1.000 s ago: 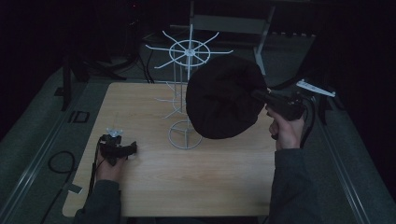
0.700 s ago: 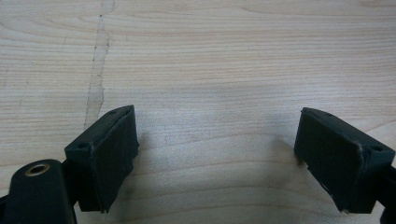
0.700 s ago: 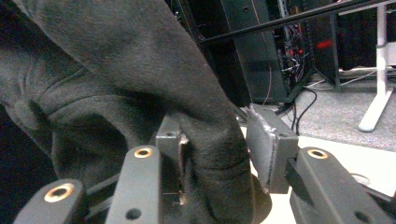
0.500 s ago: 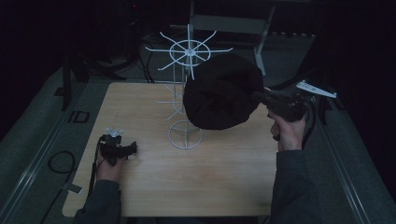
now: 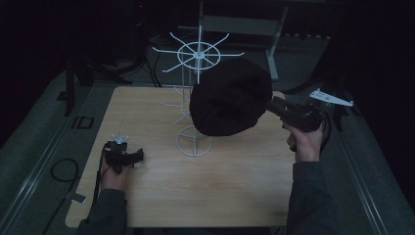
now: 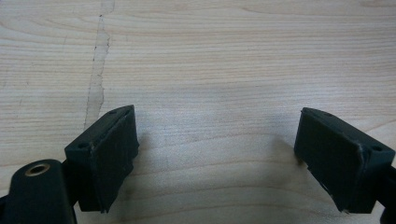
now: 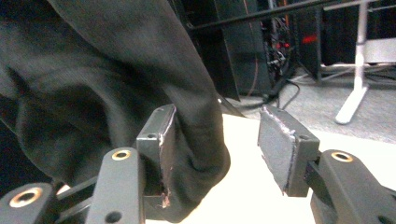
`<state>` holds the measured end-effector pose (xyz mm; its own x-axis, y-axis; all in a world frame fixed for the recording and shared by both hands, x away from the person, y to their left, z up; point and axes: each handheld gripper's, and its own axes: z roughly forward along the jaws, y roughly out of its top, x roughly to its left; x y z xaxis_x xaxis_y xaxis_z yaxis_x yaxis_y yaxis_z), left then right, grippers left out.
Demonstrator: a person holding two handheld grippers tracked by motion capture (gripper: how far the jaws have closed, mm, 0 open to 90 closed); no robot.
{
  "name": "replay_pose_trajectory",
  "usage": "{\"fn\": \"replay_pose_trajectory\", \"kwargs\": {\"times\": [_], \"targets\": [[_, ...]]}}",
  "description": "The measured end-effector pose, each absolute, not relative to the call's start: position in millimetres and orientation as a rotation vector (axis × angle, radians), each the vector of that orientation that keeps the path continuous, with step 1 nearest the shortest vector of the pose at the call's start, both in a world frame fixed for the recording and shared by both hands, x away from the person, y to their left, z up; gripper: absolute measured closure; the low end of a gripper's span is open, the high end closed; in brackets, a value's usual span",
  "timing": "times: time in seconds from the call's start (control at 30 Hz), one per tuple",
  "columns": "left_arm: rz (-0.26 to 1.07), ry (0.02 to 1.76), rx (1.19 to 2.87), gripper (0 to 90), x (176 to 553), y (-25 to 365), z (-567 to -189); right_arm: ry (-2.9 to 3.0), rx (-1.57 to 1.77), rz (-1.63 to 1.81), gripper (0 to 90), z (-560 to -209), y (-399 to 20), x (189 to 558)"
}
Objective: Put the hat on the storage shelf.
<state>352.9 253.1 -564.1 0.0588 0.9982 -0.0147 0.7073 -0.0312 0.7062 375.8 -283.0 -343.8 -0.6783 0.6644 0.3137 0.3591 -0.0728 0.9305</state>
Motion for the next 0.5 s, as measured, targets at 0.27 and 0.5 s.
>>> {"fn": "replay_pose_trajectory", "kwargs": {"times": [0.27, 0.5], "targets": [[0.689, 1.703, 1.794, 14.4, 352.9, 253.0, -564.2, 1.976, 1.144, 1.779, 51.6, -354.1, -288.6, 375.9], [0.689, 1.702, 1.796, 14.4, 352.9, 253.1, -564.2, 2.01, 1.174, 1.679, 63.4, -361.9, -291.1, 374.7]]}}
